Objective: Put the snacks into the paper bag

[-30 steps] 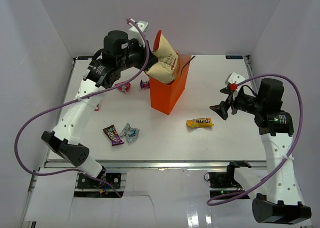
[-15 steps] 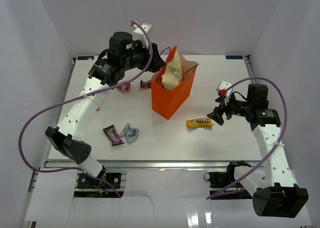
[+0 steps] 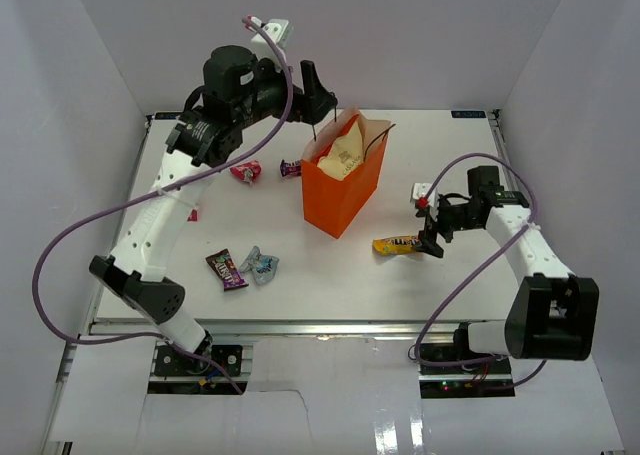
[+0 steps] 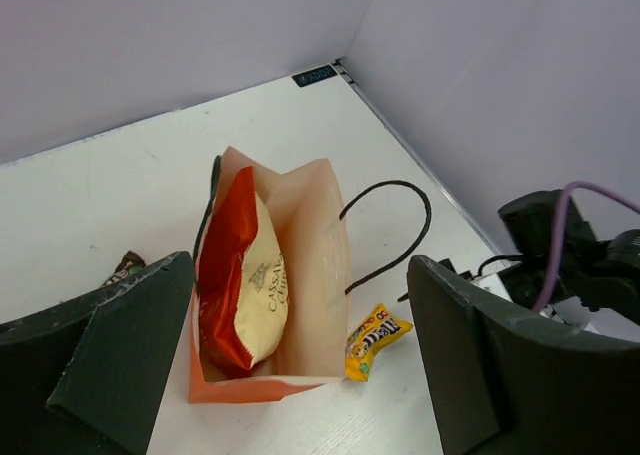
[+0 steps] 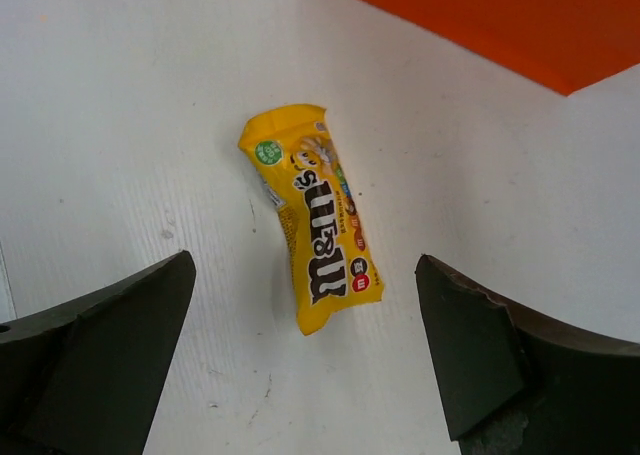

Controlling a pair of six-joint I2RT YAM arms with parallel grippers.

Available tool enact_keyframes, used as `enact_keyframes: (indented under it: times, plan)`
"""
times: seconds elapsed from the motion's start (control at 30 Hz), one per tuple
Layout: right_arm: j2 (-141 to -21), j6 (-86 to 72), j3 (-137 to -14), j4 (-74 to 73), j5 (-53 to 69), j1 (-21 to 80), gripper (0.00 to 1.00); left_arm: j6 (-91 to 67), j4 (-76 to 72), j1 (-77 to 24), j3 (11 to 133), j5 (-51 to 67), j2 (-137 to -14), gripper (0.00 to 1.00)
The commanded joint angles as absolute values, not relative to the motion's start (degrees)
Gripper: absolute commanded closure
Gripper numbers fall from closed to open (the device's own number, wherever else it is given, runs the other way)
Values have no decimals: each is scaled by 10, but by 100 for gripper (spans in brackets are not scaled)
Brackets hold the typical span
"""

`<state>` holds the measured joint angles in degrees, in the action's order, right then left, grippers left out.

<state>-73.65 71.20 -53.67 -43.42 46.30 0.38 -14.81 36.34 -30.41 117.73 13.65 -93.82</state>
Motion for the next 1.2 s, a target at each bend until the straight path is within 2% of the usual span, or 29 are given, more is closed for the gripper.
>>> enact_keyframes:
  times: [0.0, 0.13, 0.17, 0.27, 0.37, 0.4, 0.5, 0.77, 0.87, 0.97, 1.13, 1.17]
  plan:
    - [-800, 820, -558, -469, 440, 21, 5, -165, 340, -302, 1138, 64, -836, 2]
    - [-849, 819, -566, -456, 404, 62, 9, -213, 309, -301, 933, -37, -683, 2]
    - [-859, 810, -553, -423, 377, 85, 10, -246, 304, -301, 841, -52, -620, 2]
    - [-881, 725, -531, -330, 311, 119, 4, -347, 324, -301, 687, -104, -519, 2]
    - [-905, 672, -527, -283, 267, 126, 0, -430, 355, -300, 598, -124, -462, 2]
    - [-910, 664, -525, -262, 255, 127, 6, -473, 366, -300, 549, -130, -434, 3]
    - [-925, 650, -516, -234, 220, 127, 14, -525, 374, -300, 481, -146, -399, 4]
    - [-881, 639, -456, -229, 250, 127, 50, -620, 390, -300, 441, -166, -457, 5]
    - [-833, 653, -432, -257, 292, 127, 59, -640, 392, -300, 440, -161, -496, 8]
    - [-773, 673, -432, -319, 340, 128, 66, -649, 393, -300, 443, -154, -525, 11]
    - [-645, 744, -502, -459, 451, 128, 67, -677, 393, -300, 432, -143, -539, 12]
    - [-633, 738, -553, -481, 466, 130, 67, -683, 392, -299, 424, -142, -539, 12]
